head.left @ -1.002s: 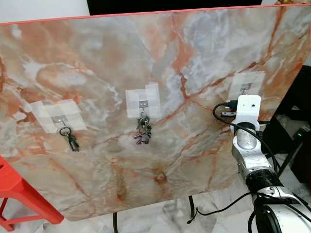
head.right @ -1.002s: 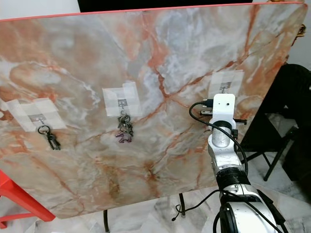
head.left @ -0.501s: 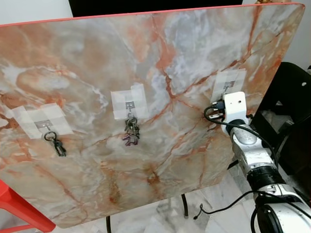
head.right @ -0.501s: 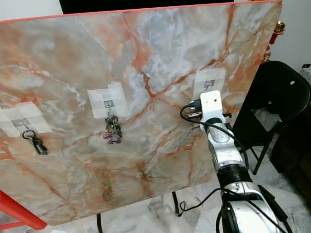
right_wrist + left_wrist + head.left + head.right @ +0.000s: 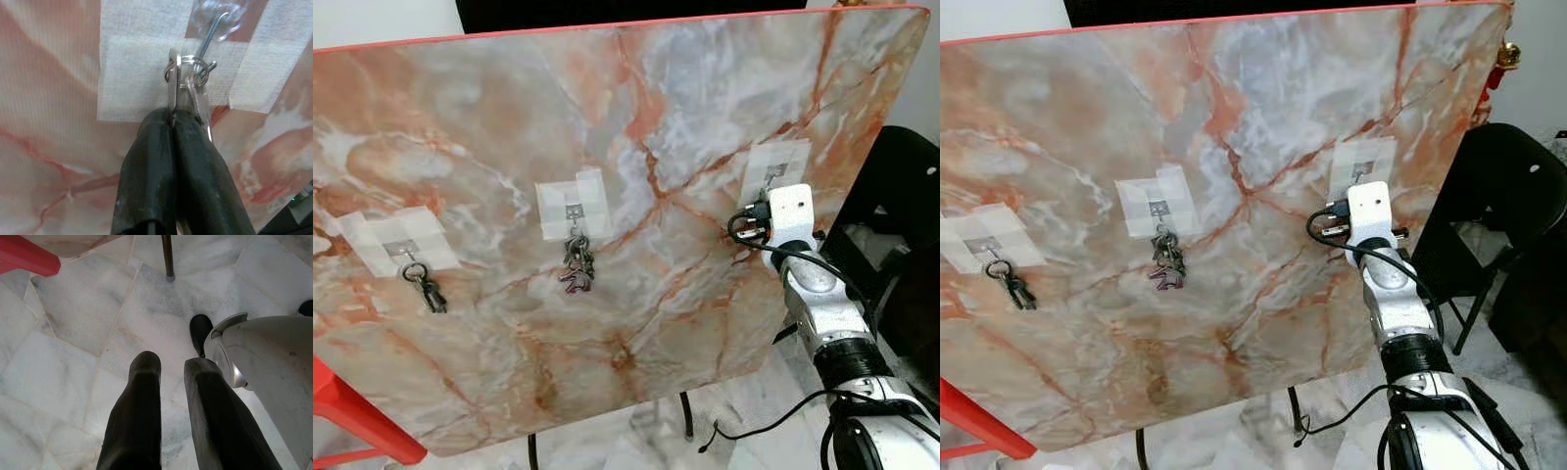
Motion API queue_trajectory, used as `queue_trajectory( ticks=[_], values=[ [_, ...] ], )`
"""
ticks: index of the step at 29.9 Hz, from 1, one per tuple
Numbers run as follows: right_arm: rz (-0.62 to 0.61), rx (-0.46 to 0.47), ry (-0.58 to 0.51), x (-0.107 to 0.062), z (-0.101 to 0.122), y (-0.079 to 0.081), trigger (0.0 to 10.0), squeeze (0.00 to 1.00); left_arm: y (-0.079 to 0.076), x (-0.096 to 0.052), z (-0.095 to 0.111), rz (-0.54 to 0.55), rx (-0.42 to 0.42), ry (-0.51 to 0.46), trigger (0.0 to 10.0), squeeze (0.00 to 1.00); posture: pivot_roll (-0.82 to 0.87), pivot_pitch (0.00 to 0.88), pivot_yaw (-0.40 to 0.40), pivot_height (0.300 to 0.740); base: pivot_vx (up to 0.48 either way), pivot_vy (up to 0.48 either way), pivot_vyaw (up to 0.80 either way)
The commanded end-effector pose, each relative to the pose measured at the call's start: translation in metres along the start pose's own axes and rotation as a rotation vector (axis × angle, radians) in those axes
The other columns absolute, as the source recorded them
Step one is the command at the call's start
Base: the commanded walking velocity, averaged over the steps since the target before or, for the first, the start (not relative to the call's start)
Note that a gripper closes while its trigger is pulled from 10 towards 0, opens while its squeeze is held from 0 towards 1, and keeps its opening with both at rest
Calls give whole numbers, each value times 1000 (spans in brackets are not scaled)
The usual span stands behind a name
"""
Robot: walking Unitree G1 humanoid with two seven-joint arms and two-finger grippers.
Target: Hang keys on a hook
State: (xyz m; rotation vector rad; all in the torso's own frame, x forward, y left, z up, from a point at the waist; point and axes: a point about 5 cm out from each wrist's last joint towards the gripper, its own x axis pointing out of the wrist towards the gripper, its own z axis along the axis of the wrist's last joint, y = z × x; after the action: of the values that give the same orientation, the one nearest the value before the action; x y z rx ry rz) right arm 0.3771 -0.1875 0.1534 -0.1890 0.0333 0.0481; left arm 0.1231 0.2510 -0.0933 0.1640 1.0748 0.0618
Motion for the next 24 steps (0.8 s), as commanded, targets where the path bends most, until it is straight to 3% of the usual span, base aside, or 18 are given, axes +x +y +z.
queue_trajectory(
  ticks=[1, 13, 24],
  values=[
    [10, 21, -157, 2, 32, 5, 10000, 0, 2, -1, -3, 0, -6, 4, 10000, 0, 67, 0, -6, 730, 0, 0, 0],
    [-44, 64, -182, -2, 35, 1, 10000, 0, 2, -1, -3, -2, -9, 3, 10000, 0, 71, 0, -8, 730, 0, 0, 0],
    [-78, 82, -105, -13, 13, 5, 10000, 0, 2, -1, -2, -5, -5, 2, 10000, 0, 66, 0, -4, 730, 0, 0, 0]
  ],
)
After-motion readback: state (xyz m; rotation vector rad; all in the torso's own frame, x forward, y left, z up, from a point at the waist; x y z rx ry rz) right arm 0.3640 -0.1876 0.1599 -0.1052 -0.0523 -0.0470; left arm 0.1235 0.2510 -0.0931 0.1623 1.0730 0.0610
